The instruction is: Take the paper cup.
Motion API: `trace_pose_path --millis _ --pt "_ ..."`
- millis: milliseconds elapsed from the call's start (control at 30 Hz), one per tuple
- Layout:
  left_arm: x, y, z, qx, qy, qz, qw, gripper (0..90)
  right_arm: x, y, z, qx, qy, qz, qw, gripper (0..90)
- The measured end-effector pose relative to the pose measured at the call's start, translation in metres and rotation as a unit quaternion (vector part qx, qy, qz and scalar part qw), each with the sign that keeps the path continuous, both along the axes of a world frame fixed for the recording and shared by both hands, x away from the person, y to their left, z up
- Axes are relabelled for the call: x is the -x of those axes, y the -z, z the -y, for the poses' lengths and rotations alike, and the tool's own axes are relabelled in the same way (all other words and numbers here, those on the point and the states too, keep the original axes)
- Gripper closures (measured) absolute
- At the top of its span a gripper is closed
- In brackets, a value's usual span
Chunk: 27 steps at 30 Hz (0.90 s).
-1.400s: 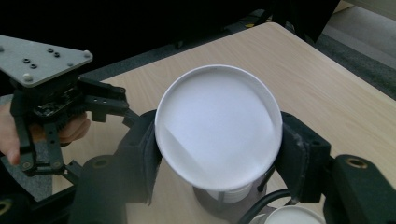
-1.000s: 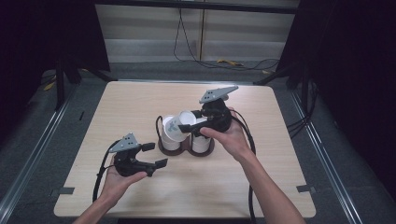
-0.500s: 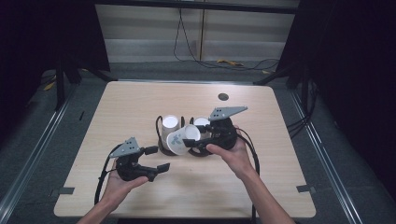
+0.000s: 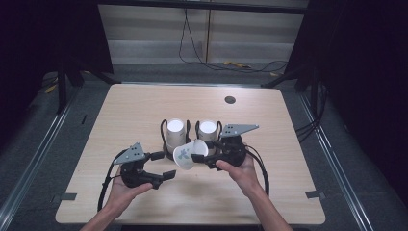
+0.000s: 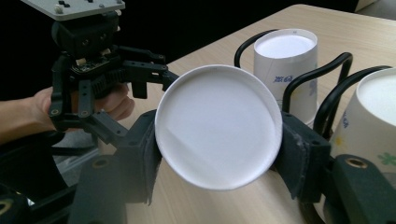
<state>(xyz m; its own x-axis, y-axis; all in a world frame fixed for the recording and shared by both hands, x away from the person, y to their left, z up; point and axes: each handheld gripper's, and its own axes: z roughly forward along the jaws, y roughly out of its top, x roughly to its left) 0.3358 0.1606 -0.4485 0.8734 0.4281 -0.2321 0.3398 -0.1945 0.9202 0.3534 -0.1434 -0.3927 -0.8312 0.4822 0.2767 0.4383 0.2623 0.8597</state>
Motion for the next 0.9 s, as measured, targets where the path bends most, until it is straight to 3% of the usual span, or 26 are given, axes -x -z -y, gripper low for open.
trace_pose_path --millis 267,467,667,900 --pt "0.002 0.001 0.001 0.006 0.005 -0.001 1.0 18.1 0.004 0.016 -0.004 0.0 -0.012 -0.003 0.9999 38.1" --pt "0.003 0.003 0.001 0.01 0.011 0.006 0.9999 17.4 0.004 0.023 -0.007 -0.021 -0.024 -0.02 0.9993 38.2" --pt "0.005 0.005 0.004 0.001 0.013 0.01 0.9999 16.2 0.005 0.027 -0.007 -0.038 -0.034 -0.034 0.9981 38.2" --pt "0.005 0.007 0.006 0.004 0.022 0.02 0.9996 18.1 0.004 0.03 -0.011 -0.048 -0.047 -0.046 0.9967 38.1"
